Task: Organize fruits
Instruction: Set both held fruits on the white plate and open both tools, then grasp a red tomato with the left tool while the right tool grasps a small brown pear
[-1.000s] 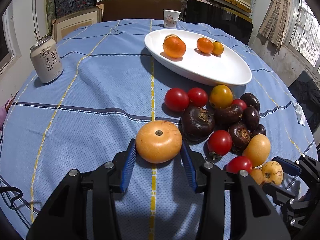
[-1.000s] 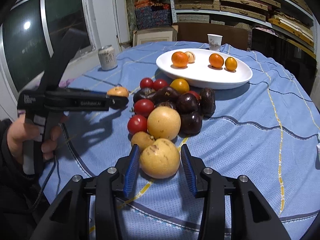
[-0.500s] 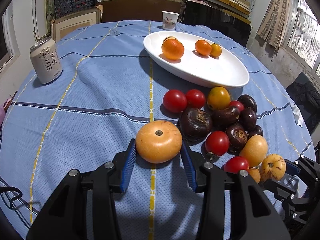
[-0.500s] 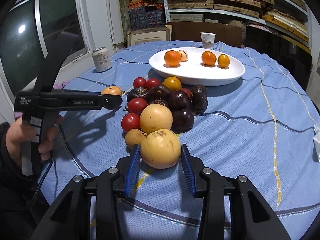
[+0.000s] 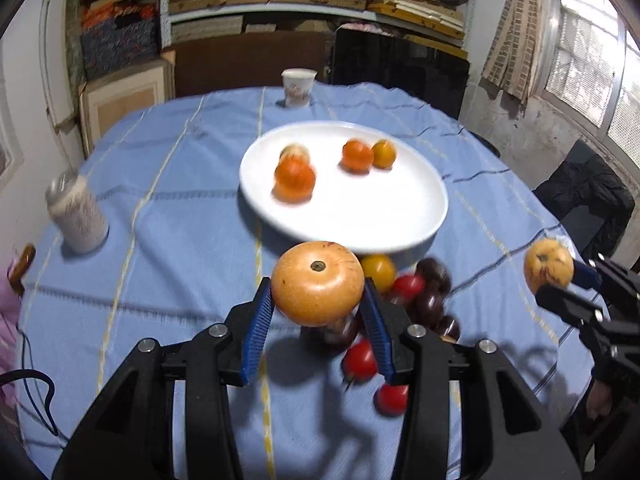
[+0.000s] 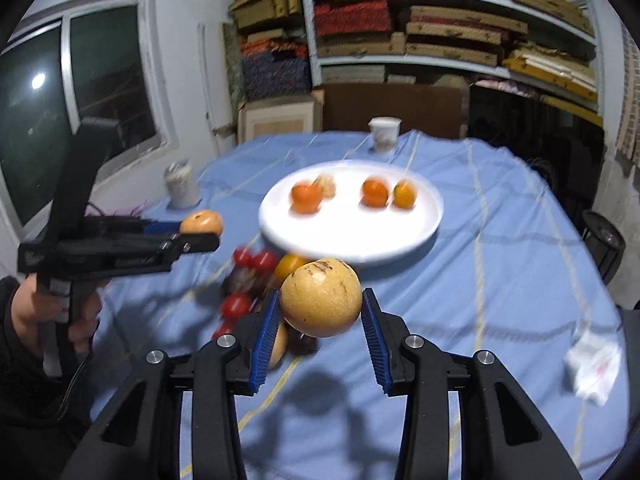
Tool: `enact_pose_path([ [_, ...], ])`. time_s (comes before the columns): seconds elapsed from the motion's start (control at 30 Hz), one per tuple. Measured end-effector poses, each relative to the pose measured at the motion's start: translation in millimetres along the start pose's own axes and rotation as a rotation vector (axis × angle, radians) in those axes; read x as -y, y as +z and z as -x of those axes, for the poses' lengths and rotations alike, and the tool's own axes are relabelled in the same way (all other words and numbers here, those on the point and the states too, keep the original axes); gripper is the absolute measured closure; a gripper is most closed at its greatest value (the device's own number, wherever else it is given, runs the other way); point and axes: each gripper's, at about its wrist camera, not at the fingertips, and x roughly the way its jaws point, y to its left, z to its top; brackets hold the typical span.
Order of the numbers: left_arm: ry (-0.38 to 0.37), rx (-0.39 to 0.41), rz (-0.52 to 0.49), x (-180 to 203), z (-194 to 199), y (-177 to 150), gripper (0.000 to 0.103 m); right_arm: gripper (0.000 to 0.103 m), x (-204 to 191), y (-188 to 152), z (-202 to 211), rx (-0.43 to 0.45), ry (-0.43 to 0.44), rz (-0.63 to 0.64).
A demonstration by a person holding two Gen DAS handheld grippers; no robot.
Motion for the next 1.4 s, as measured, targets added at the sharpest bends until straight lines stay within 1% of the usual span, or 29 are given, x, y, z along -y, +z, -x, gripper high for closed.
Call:
enact_pose_path([
  [0.1,-0.007,0.017,-0.035,14.7,-8.0,29.8,0.06,0.062,21.7,31.5,-12.3,0.016,-0.027,-0.011],
  [0.2,-0.012,0.008,-0.052,25.6,-27.5,52.0,0.06,0.062,43.6,58.0,-39.4,-0.003,-0.044,-0.024],
  [0.3,-0.02,-0.04,-0.045,29.7,-66.0,70.9,0.06,0.062,59.7,74.5,-71.0,-0.036,-0.056,-0.03],
  [0.43,-0.017,-0.085,-0.036,28.1,-108.6,83.2,0.06,0.061,72.6,84.7,-120.7,-0.102,-0.074,-0.019],
  [0.6,-0.002,-0.147,-0.031,22.2,-154.4,93.1,0.06,0.061,79.3,93.0,-169.1,-0.16,-0.083,-0.005],
  [0.67,-0.015,-0.161,-0.031,20.9,-162.5,96.5,0.059,0.061,80.1,95.4,-179.6,-0.163,-0.083,0.011],
  [0.7,-0.019,-0.171,-0.035,21.3,-164.4,98.0,0.058,0.061,79.6,96.9,-182.1,-0.151,-0.073,0.021],
  [0.73,-0.016,-0.171,-0.039,21.6,-163.8,99.3,0.056,0.059,78.0,97.9,-182.6,-0.141,-0.082,0.034],
  [0.8,-0.016,-0.158,-0.037,21.8,-156.4,98.8,0.04,0.057,76.1,98.8,-177.9,-0.116,-0.104,0.044],
  [0.83,-0.011,-0.141,-0.039,21.0,-150.3,98.1,0.037,0.057,76.3,98.7,-173.7,-0.111,-0.101,0.037],
  [0.97,-0.029,-0.106,-0.033,19.1,-120.9,90.6,0.036,0.057,75.2,92.2,-148.3,-0.091,-0.099,0.024],
  [1.1,-0.024,-0.085,-0.028,13.7,-89.5,71.1,0.035,0.057,68.5,71.8,-113.6,-0.089,-0.09,0.016],
  [1.17,-0.01,-0.072,-0.034,10.5,-71.9,55.6,0.033,0.057,64.5,60.4,-100.4,-0.098,-0.078,0.003],
  [1.2,-0.002,-0.061,-0.039,8.5,-63.4,46.8,0.03,0.057,60.0,52.2,-91.8,-0.107,-0.063,-0.004],
  [1.27,0.011,-0.043,-0.042,3.1,-45.1,23.5,0.026,0.057,46.7,33.9,-74.7,-0.116,-0.039,-0.008],
  [1.4,0.02,-0.045,-0.029,-11.8,-22.5,-22.1,0.026,0.056,8.4,-4.6,-46.2,-0.126,0.021,0.038],
])
